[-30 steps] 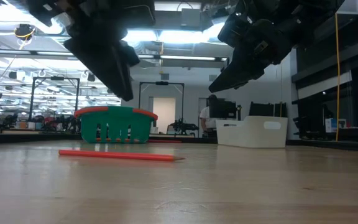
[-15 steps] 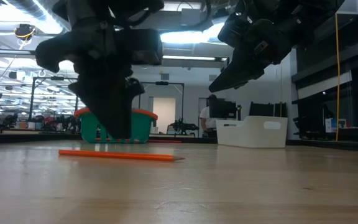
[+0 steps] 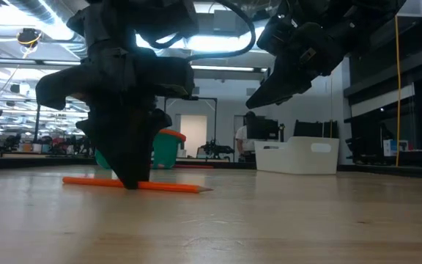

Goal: Sort pens & pencils
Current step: Put the orange pencil into the blue bin

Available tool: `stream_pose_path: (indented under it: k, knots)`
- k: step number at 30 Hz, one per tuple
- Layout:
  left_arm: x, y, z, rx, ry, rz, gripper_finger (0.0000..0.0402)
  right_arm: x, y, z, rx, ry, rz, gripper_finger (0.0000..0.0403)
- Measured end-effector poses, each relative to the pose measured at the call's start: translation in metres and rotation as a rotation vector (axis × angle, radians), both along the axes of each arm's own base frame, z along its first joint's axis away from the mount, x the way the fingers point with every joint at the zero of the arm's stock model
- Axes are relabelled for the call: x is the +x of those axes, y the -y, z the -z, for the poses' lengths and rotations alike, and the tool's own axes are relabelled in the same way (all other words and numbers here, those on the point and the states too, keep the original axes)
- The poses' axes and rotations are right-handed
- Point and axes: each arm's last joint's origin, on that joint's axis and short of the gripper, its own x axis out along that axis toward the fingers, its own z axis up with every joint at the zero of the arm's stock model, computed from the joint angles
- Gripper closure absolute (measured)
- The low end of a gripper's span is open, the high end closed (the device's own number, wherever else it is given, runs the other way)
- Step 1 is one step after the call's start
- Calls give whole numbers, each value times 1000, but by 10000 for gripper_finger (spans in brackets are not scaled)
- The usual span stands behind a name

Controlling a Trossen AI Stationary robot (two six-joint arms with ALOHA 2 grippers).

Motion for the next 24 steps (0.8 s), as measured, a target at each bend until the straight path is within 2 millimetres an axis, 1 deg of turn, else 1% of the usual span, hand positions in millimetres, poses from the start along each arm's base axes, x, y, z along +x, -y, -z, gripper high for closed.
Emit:
stream_pose_path:
  k: [11, 14, 19, 24]
  knots:
    - [-1, 0, 4, 28, -22, 3, 284, 0, 0, 0, 1, 0, 0, 385]
    - [-1, 2, 7, 44, -30, 5, 284, 0, 0, 0, 1, 0, -1, 385]
    - [-3, 8, 8, 43, -30, -20, 284, 0, -1, 0, 31, 1, -41, 385]
    - [-6, 17, 8, 53, -27, -14, 284, 0, -2, -1, 60, 2, -43, 385]
